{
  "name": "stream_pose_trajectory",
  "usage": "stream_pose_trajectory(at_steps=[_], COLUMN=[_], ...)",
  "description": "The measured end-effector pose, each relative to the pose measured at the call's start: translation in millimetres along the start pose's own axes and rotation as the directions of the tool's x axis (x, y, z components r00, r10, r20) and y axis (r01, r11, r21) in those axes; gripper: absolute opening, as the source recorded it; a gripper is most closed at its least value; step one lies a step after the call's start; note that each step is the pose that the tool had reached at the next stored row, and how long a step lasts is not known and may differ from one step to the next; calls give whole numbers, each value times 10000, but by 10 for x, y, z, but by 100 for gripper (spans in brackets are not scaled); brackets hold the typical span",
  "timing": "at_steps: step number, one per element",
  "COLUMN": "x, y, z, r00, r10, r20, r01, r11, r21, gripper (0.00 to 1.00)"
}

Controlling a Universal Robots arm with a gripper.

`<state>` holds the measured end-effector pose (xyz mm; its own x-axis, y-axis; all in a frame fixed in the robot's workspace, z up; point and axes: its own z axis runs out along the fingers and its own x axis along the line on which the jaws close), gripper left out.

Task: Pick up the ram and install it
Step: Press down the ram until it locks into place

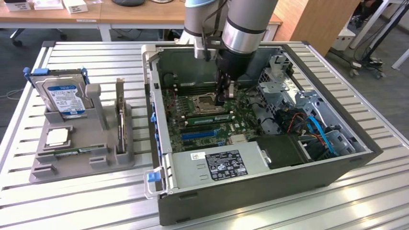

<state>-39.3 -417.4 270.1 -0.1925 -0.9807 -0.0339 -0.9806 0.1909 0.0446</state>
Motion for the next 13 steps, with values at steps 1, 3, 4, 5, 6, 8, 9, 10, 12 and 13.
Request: stream_pose_trajectory(at_steps=[1, 3, 4, 5, 6, 8, 9, 10, 12, 13], x=[0, 1, 1, 1, 1, 1, 1, 1, 2, 2], y=[1, 3, 4, 4, 5, 7, 7, 7, 8, 8], z=[0, 0, 1, 1, 1, 1, 2, 2, 2, 2], r00=[9999, 9992, 9986, 9978, 9968, 9942, 9925, 9906, 9859, 9833], r10=[138, 398, 532, 666, 802, 1077, 1219, 1365, 1671, 1820], r20=[7, 18, 25, 30, 37, 50, 57, 64, 79, 87], r01=[-138, -398, -532, -666, -802, -1078, -1219, -1366, -1671, -1821], r11=[9999, 9992, 9986, 9978, 9968, 9942, 9925, 9906, 9859, 9833], r21=[5, 13, 18, 22, 26, 34, 38, 43, 51, 54], gripper=[10, 10, 10, 10, 10, 10, 10, 10, 10, 10])
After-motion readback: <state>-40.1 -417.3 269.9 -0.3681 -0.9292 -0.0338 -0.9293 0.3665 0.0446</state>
